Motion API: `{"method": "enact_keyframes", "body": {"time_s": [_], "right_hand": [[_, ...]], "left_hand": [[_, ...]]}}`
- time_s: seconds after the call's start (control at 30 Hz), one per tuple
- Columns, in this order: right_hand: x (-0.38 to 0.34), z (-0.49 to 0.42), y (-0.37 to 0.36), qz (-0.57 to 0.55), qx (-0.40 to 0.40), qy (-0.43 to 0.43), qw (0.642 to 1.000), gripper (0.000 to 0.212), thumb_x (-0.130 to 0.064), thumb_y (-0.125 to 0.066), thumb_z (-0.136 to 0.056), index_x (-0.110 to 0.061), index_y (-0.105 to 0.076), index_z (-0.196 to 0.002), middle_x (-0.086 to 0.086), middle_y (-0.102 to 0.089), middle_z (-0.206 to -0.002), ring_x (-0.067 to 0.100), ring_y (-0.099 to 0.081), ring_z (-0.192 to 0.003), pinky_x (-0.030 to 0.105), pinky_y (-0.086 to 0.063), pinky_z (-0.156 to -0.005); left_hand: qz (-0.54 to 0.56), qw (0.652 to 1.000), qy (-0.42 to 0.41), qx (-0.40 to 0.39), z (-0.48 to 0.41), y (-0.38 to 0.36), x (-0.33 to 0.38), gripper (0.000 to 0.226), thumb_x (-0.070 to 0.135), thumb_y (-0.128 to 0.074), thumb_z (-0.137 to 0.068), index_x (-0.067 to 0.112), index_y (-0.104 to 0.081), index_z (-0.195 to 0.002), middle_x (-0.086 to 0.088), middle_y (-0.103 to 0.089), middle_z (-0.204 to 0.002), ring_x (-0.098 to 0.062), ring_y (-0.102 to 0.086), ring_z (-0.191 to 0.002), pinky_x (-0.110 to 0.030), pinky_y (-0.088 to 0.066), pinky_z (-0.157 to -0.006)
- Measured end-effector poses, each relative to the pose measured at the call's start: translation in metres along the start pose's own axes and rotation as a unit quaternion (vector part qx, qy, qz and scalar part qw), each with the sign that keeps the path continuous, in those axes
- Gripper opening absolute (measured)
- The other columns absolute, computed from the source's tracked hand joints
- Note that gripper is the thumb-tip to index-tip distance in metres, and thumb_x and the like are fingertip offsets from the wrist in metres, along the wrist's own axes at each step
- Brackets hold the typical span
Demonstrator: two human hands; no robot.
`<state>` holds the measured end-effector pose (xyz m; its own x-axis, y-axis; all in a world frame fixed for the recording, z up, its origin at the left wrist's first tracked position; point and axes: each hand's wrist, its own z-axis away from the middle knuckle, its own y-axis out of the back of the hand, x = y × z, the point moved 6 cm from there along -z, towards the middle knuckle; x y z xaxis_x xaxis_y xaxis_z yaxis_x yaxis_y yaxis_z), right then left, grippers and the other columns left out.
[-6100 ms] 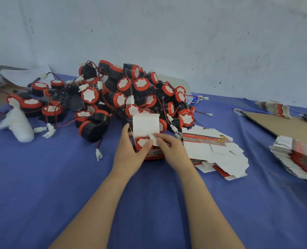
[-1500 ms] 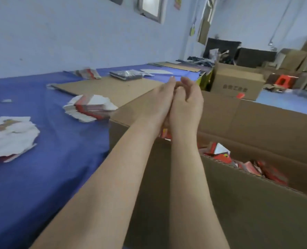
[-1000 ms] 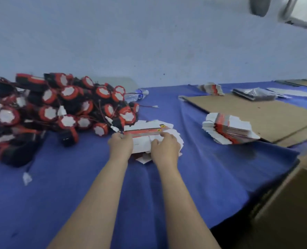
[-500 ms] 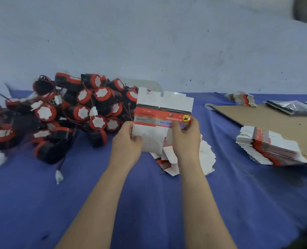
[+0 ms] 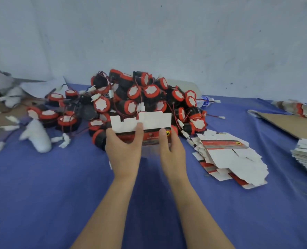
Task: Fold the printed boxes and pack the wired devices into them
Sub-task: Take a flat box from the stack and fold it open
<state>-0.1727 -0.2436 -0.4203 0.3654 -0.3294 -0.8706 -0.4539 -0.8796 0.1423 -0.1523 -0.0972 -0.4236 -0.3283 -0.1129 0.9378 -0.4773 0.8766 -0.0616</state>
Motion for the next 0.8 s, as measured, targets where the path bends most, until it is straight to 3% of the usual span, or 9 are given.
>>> {"method": "enact_keyframes", "body": {"time_s": [0.07,0.17,0.23,0.33,0.43,0.5,0.57,0.63,0.8], "right_hand": [[0.005,0.001,0.003,0.041,0.021,-0.008,0.999,0.028,-0.049,-0.038,-0.098,-0.031,-0.059,-0.102,0.003,-0.064,-0.086,0.03,-0.058,-0.089,0.041,-0.05,-0.075],[0.007,0.002,0.007,0.082,0.041,-0.024,0.995,0.044,-0.055,-0.033,-0.096,-0.023,-0.061,-0.107,-0.008,-0.064,-0.093,0.017,-0.057,-0.093,0.038,-0.049,-0.08],[0.01,0.002,0.01,0.054,0.051,-0.056,0.996,0.049,-0.06,-0.032,-0.094,-0.023,-0.063,-0.104,-0.011,-0.064,-0.087,0.004,-0.058,-0.082,0.026,-0.046,-0.071],[0.016,0.005,0.01,-0.028,0.031,-0.131,0.99,0.068,-0.074,-0.027,-0.08,-0.025,-0.064,-0.107,-0.015,-0.064,-0.087,-0.002,-0.056,-0.077,0.016,-0.041,-0.067],[0.016,0.006,0.006,-0.091,0.007,-0.187,0.978,0.086,-0.078,-0.026,-0.067,-0.025,-0.059,-0.126,-0.01,-0.061,-0.114,0.006,-0.054,-0.105,0.015,-0.041,-0.08],[0.019,0.005,0.008,-0.155,0.005,-0.219,0.963,0.078,-0.08,-0.03,-0.065,-0.031,-0.063,-0.116,-0.01,-0.065,-0.118,0.008,-0.056,-0.112,0.024,-0.044,-0.089],[0.02,0.004,0.009,-0.214,-0.002,-0.254,0.943,0.058,-0.079,-0.038,-0.072,-0.035,-0.067,-0.096,-0.008,-0.071,-0.105,0.01,-0.061,-0.108,0.032,-0.048,-0.092],[0.023,0.004,0.009,-0.263,-0.001,-0.286,0.921,0.051,-0.073,-0.049,-0.077,-0.03,-0.066,-0.098,-0.002,-0.07,-0.104,0.014,-0.063,-0.103,0.04,-0.049,-0.095],[0.025,0.0,0.013,-0.404,0.02,-0.319,0.857,0.078,-0.072,-0.057,-0.065,-0.017,-0.06,-0.119,0.015,-0.062,-0.109,0.026,-0.062,-0.108,0.043,-0.051,-0.094]], "left_hand": [[0.003,1.0,-0.007,-0.003,0.005,-0.003,-0.001,0.044,0.049,-0.068,-0.079,0.022,-0.047,-0.106,0.024,-0.055,-0.093,0.014,-0.056,-0.082,0.002,-0.041,-0.065],[-0.023,0.998,-0.046,-0.031,0.014,-0.007,0.004,0.077,0.066,-0.049,-0.08,0.014,-0.035,-0.134,0.013,-0.049,-0.125,0.01,-0.048,-0.109,0.003,-0.036,-0.087],[-0.073,0.993,-0.085,-0.049,0.02,-0.01,0.007,0.103,0.075,-0.036,-0.08,0.01,-0.002,-0.153,0.001,-0.016,-0.157,0.008,-0.015,-0.135,0.001,-0.012,-0.106],[-0.15,0.978,-0.134,-0.053,0.024,-0.013,0.011,0.101,0.073,-0.027,-0.086,0.01,0.018,-0.151,-0.005,0.013,-0.161,-0.006,0.007,-0.145,-0.018,0.003,-0.116],[-0.135,0.975,-0.158,-0.075,0.027,-0.018,0.014,0.086,0.056,-0.03,-0.093,0.007,0.01,-0.152,-0.008,0.007,-0.162,-0.005,0.006,-0.144,0.002,0.009,-0.104],[-0.126,0.971,-0.174,-0.107,0.028,-0.022,0.013,0.075,0.04,-0.036,-0.099,0.008,0.005,-0.153,-0.006,0.002,-0.162,-0.008,0.002,-0.146,0.003,0.006,-0.103],[-0.126,0.958,-0.214,-0.146,0.032,-0.026,0.017,0.072,0.031,-0.035,-0.096,0.009,0.004,-0.153,-0.002,0.008,-0.161,-0.003,0.007,-0.146,-0.002,0.003,-0.109],[-0.112,0.941,-0.252,-0.197,0.037,-0.031,0.02,0.066,0.024,-0.033,-0.096,0.014,-0.001,-0.152,0.003,0.007,-0.16,0.001,0.007,-0.146,-0.009,-0.002,-0.114],[-0.096,0.916,-0.283,-0.268,0.046,-0.037,0.022,0.051,0.031,-0.027,-0.096,0.025,-0.02,-0.146,0.012,-0.019,-0.155,-0.008,-0.017,-0.146,-0.031,-0.018,-0.12]]}}
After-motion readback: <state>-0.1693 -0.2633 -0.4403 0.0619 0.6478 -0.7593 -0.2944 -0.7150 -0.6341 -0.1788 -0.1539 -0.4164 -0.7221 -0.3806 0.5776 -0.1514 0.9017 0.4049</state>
